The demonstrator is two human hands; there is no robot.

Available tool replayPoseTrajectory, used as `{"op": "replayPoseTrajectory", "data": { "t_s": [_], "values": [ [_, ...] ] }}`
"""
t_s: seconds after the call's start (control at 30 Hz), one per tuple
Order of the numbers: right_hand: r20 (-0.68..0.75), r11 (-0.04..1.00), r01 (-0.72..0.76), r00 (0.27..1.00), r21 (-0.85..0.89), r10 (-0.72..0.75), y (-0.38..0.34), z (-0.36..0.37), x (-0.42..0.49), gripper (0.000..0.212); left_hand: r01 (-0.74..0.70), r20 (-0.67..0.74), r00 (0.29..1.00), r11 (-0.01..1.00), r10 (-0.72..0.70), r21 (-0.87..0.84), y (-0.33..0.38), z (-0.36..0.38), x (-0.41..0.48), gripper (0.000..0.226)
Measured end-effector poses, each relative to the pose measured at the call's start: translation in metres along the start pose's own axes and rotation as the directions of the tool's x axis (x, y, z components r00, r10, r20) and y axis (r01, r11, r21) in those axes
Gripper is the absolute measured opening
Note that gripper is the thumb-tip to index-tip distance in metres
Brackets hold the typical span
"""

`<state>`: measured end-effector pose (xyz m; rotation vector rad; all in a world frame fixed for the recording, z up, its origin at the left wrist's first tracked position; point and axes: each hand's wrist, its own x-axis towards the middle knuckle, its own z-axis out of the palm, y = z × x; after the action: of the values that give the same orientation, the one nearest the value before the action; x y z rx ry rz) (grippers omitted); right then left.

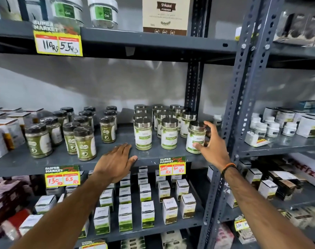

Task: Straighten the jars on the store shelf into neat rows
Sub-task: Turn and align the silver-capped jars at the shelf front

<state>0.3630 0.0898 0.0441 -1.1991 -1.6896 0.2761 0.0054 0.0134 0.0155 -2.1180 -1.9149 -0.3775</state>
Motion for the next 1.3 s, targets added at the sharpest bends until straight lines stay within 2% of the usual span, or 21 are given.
{"op": "replayPoseTrajectory", "data": {
  "t_s": [0.13,0.27,0.33,0.4,0.53,0.7,0.93,1.3],
  "values": [
    [-0.004,1.000,-0.019,1.000,-0.009,0.019,0.004,0.005,0.002,0.099,0.006,0.002,1.000,0.999,-0.006,0.042,0.001,0.001,-0.001,0.067],
    [-0.017,0.989,-0.146,0.989,-0.005,0.146,0.004,0.009,0.000,0.117,0.001,-0.004,1.000,0.999,-0.001,0.046,0.000,0.004,-0.001,0.067],
    [-0.016,0.982,-0.175,0.985,-0.067,0.175,0.005,0.012,-0.001,0.111,0.003,-0.010,1.000,0.999,-0.002,0.046,-0.001,0.004,-0.001,0.068],
    [-0.015,0.975,-0.191,0.982,-0.110,0.190,0.006,0.017,0.000,0.093,0.007,-0.014,1.000,0.999,-0.006,0.052,-0.001,0.005,-0.002,0.070],
    [0.000,0.973,-0.211,0.977,-0.097,0.212,0.005,0.024,0.009,0.068,0.014,-0.018,1.000,0.998,-0.013,0.054,0.000,0.005,-0.003,0.071],
    [-0.002,0.966,-0.218,0.976,-0.139,0.220,0.009,0.028,0.010,0.069,0.016,-0.017,1.000,0.998,-0.015,0.052,-0.001,0.007,-0.002,0.071],
    [-0.016,0.957,-0.269,0.963,-0.111,0.269,0.015,0.031,0.018,0.056,0.019,-0.026,0.999,0.999,-0.018,0.048,-0.002,0.009,-0.002,0.071],
    [-0.037,0.952,-0.295,0.955,-0.083,0.293,0.023,0.037,0.022,0.059,0.018,-0.030,0.999,0.999,-0.017,0.042,-0.001,0.009,-0.002,0.071]
  ]
}}
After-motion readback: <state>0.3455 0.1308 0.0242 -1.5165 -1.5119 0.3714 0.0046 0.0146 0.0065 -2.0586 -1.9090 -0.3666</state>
